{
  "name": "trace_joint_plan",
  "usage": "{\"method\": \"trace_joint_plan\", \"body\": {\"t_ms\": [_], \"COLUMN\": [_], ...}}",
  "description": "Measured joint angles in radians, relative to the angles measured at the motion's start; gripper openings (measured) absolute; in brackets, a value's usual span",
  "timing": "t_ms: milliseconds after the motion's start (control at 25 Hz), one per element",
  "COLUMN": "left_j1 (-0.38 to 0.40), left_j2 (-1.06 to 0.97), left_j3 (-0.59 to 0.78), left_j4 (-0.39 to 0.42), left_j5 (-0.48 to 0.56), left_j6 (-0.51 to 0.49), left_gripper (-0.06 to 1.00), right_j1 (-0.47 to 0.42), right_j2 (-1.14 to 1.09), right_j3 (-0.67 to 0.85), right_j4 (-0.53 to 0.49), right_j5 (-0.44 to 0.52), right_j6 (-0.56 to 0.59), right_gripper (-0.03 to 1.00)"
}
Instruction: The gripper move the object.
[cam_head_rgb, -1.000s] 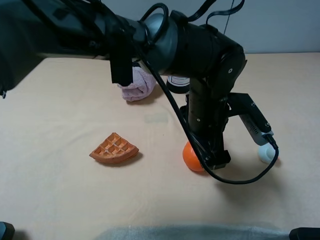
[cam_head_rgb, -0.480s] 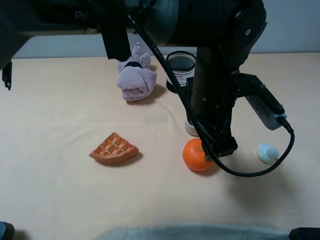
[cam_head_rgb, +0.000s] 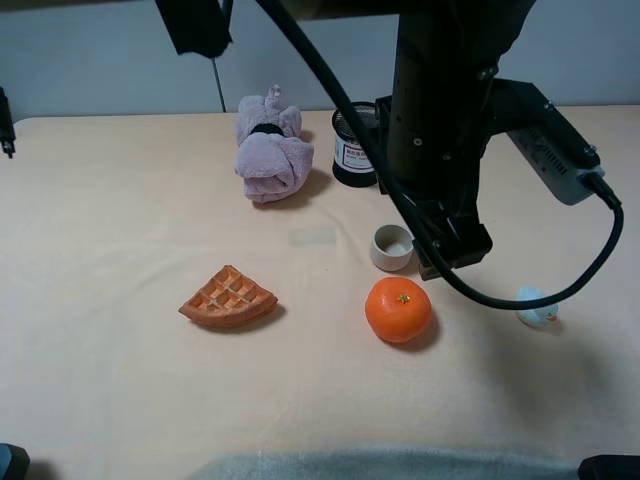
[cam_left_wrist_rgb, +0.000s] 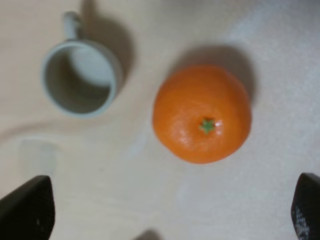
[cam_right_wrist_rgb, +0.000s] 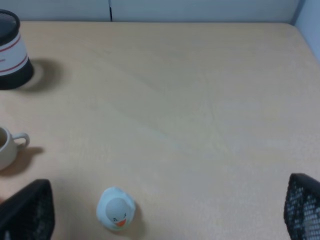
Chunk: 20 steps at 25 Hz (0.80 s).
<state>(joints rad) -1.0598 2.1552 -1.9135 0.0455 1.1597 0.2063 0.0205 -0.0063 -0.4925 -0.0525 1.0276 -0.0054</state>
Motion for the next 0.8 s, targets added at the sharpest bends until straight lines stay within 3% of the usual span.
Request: {"method": "trace_joint_plan", "body": {"t_ms": [800], "left_j1": [0.002], "left_j2": [-0.241], "left_j3": [-0.007], "left_j4": [0.091], "left_j5": [0.003], "left_j6": [-0.048], "left_gripper": [0.94], "right_j1": [0.000], "right_j2": [0.000], "right_j3": [0.000], "right_j4": [0.000], "right_j5": [0.000], "right_j6": [0.000], "right_gripper": [0.69]}}
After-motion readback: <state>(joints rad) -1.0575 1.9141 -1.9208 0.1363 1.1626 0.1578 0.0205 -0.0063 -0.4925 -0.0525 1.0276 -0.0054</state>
